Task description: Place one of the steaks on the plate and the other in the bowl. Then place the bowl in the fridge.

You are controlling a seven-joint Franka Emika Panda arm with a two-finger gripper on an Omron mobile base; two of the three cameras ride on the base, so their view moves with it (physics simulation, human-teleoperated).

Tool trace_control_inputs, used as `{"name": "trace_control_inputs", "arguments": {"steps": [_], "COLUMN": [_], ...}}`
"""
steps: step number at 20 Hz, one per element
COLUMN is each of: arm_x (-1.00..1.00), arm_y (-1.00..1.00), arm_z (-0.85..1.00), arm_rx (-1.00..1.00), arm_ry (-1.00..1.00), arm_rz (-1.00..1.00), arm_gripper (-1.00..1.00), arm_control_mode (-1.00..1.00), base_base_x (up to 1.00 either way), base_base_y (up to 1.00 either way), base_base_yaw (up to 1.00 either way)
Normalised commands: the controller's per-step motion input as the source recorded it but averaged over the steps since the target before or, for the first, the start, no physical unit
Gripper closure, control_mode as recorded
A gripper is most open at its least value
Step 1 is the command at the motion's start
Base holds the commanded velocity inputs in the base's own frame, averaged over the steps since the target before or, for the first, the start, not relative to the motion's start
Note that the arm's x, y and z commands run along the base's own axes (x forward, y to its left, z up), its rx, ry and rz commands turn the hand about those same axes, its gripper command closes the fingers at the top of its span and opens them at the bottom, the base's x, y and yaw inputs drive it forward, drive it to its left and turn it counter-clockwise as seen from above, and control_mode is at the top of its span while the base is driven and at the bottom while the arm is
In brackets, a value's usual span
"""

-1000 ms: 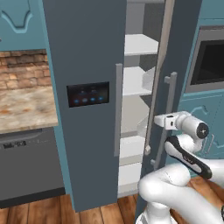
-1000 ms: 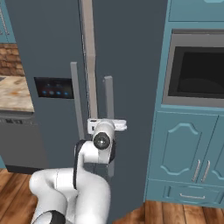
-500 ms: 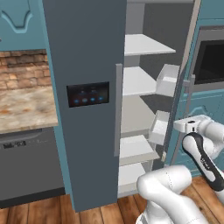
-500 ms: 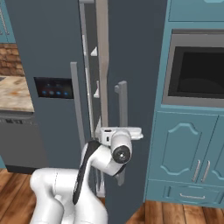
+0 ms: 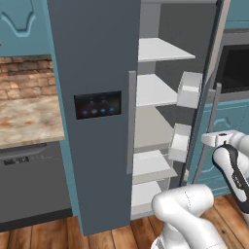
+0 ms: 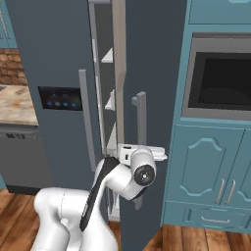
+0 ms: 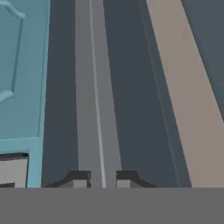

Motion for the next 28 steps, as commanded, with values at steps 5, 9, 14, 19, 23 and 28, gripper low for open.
{"name": "trace_control_inputs", "arguments": {"steps": [5,9,14,19,23,28], "arm_x": [-0.2,-0.63,-0.64,-0.61,-0.71,-0.58], "arm_y": [-0.02,0.26,0.69,0.51,0.36,0.48], "arm_z": [0.0,0.28,0.5,0.51,0.37,0.19], "arm_rx": [0.0,-0.06,-0.16,-0.1,0.0,0.0], "arm_ry": [0.01,0.0,0.0,0.0,0.06,0.07], "arm_rz": [0.0,0.0,0.0,0.0,-0.01,-0.08], "arm_gripper": [1.0,1.0,1.0,1.0,1.0,1.0], "arm_control_mode": [-1.0,-1.0,-1.0,-1.0,-1.0,-1.0], "base_base_x": [0.0,0.0,0.0,0.0,0.0,0.0], "base_base_y": [0.0,0.0,0.0,0.0,0.0,0.0], "base_base_yaw": [0.0,0.0,0.0,0.0,0.0,0.0]}}
